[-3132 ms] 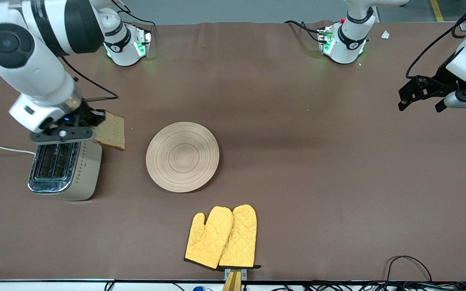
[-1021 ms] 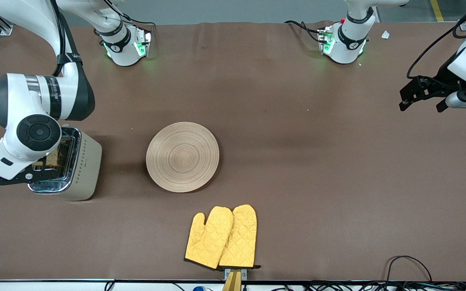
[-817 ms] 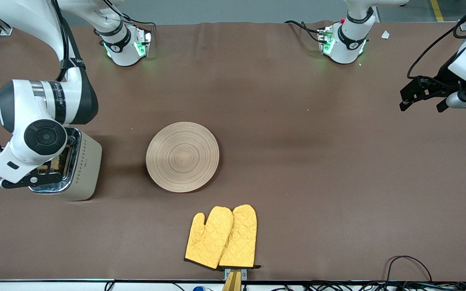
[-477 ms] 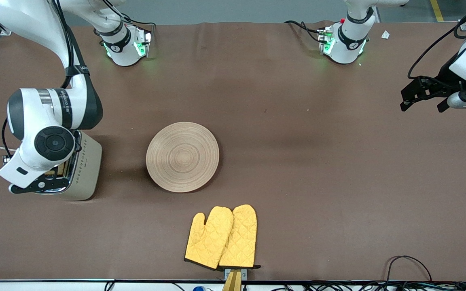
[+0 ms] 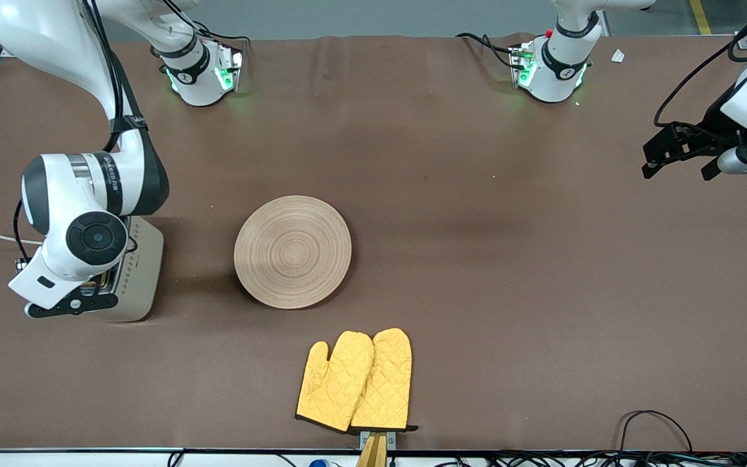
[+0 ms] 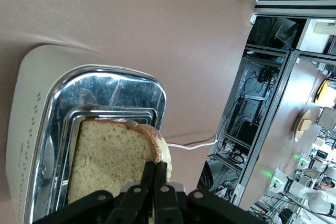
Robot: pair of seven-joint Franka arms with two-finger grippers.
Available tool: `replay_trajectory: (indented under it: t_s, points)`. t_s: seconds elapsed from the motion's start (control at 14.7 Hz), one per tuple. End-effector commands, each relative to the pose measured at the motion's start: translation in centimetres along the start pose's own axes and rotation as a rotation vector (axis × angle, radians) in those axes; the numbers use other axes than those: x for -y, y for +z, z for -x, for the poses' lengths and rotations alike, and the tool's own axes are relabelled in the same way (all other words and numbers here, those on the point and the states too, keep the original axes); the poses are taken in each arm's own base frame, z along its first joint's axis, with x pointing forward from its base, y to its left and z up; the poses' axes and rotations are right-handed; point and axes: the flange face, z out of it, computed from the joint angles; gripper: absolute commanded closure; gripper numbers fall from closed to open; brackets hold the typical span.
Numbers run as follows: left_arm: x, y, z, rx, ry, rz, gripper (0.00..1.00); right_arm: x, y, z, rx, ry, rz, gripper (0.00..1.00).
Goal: Move plate and put bread in toaster
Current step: 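Push the bread down into the slot and open the right gripper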
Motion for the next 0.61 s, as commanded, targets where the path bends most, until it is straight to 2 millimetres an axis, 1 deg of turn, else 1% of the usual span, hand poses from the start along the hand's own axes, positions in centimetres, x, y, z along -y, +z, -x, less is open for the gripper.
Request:
replay_trajectory:
  t_s: [0.0,0.07,0.14,0.2,0.27,0.34,0.48,0.54]
  points:
    - [0.2,-0.3,-0.3,-0.008,0.013,0.001,0.00,-0.3,2.2,-0.3,-0.002,0.039,-0.004,0.92]
    - [0.2,-0.3,-0.3,-0.008,0.013,0.001,0.00,-0.5,3.3,-0.5,0.007,0.047,-0.021,0.75]
    - [0.2,-0.3,-0.3,-0.008,0.013,0.001,0.00,-0.6,3.8,-0.5,0.014,0.055,-0.042,0.44]
    - [0.2,-0.3,-0.3,-0.008,0.013,0.001,0.00,-0.5,3.5,-0.5,0.016,0.061,-0.065,0.27]
    - [0.2,-0.3,-0.3,-0.008,0.013,0.001,0.00,-0.1,3.0,-0.5,0.018,0.060,-0.079,0.20]
    - [0.2,-0.3,-0.3,-0.008,0.013,0.001,0.00,0.1,2.6,-0.5,0.014,0.058,-0.080,0.16]
    - [0.2,-0.3,-0.3,-0.008,0.013,0.001,0.00,-0.5,1.8,-0.2,0.022,0.070,-0.097,0.09]
    - [0.2,-0.3,-0.3,-0.008,0.013,0.001,0.00,-1.4,0.7,-0.2,0.018,0.088,-0.107,0.05]
